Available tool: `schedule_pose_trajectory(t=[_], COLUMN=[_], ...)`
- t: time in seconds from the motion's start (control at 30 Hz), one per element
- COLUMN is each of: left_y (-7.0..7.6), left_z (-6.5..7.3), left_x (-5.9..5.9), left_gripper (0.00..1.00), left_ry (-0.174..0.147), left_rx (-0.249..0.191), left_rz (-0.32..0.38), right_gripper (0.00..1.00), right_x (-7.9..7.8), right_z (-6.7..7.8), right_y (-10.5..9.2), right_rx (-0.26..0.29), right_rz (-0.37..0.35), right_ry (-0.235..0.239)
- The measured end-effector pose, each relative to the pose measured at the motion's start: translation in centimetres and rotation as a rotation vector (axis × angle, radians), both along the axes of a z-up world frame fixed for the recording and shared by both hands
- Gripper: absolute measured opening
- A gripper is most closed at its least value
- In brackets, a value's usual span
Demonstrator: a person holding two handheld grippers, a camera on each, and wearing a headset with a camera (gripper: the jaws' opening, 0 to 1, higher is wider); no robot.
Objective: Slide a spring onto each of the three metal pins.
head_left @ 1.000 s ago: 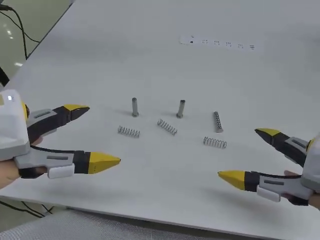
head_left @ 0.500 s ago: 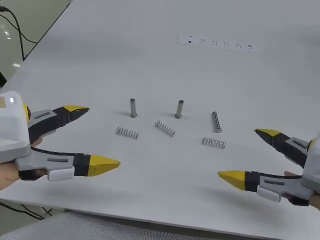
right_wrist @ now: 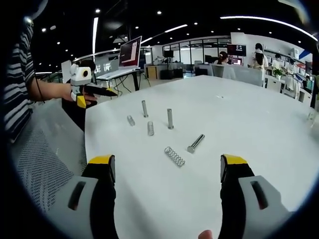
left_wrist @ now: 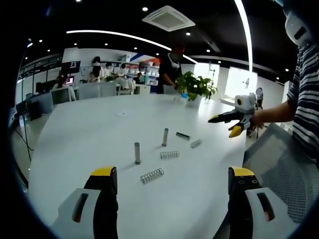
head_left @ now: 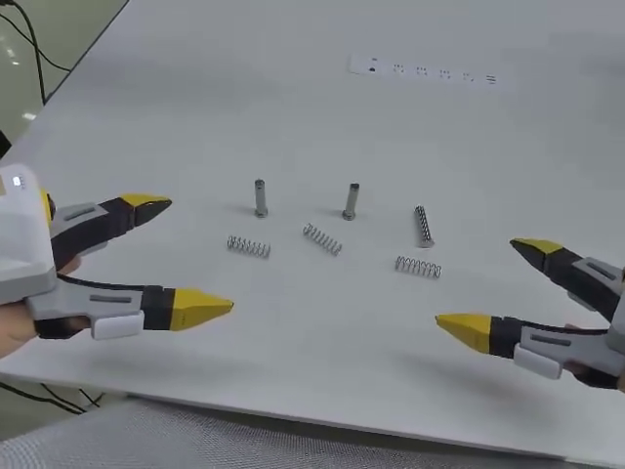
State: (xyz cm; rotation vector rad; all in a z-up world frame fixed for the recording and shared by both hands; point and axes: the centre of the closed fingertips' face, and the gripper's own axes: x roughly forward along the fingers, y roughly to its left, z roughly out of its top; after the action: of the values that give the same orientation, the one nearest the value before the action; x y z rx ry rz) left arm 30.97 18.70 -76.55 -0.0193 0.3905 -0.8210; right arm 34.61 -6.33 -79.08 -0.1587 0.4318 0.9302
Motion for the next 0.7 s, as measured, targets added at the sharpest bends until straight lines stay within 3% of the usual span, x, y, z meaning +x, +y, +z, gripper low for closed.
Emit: schedule_pose_trajectory(t=[0.7], left_y=[0.30], left_z=[-0.03], left_x=[-0.36], left_gripper=[0.91], left_ry=[-0.004], left_rx=[-0.004], left_rz=[0.008], right_gripper=[0.87], right_x=[-0.68], right_z=[-0.39], right_y=[0.55], right_rx=[-0.014], right_rz=[0.014], right_ry=[0.019])
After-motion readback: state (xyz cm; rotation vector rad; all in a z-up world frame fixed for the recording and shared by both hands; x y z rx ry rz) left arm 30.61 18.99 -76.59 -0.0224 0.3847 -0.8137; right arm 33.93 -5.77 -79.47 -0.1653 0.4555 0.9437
